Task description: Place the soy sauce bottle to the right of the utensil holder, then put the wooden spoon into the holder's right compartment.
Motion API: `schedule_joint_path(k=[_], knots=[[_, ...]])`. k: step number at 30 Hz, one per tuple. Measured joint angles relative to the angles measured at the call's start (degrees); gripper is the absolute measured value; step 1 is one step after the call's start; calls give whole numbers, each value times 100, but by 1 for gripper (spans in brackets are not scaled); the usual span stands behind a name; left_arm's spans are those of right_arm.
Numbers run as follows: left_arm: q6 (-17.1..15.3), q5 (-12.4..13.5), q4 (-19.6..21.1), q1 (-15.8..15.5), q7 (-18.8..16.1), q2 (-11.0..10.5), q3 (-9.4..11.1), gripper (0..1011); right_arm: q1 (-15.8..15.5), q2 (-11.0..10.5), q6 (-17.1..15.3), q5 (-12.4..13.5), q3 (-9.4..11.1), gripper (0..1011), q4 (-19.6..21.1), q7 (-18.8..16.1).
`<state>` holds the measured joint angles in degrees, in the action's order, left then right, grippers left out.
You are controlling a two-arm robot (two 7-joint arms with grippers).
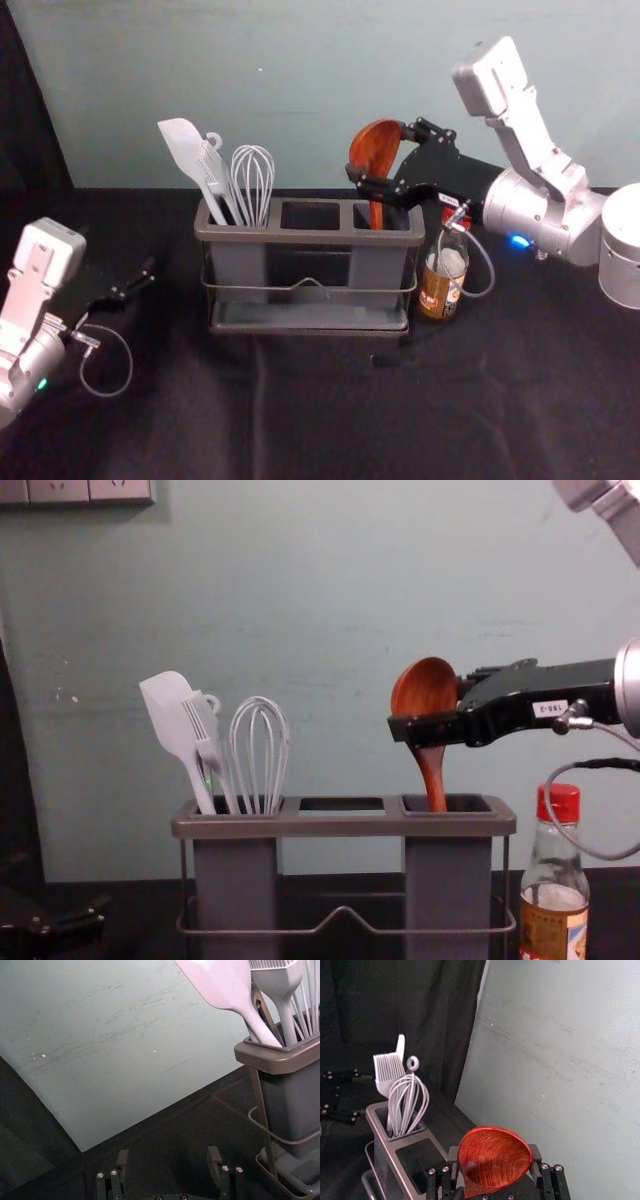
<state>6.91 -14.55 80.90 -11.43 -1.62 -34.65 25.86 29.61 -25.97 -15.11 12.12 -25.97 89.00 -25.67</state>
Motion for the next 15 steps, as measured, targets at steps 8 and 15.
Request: schedule_joint_path(k=[8,15], knots=[[0,0,0,0,0,0,0,1011,-40,68,-58,-47,-33,841,-90,-5],[0,0,0,0,0,0,0,1011,-104,100,-67,-83,-32,841,-118,-6]])
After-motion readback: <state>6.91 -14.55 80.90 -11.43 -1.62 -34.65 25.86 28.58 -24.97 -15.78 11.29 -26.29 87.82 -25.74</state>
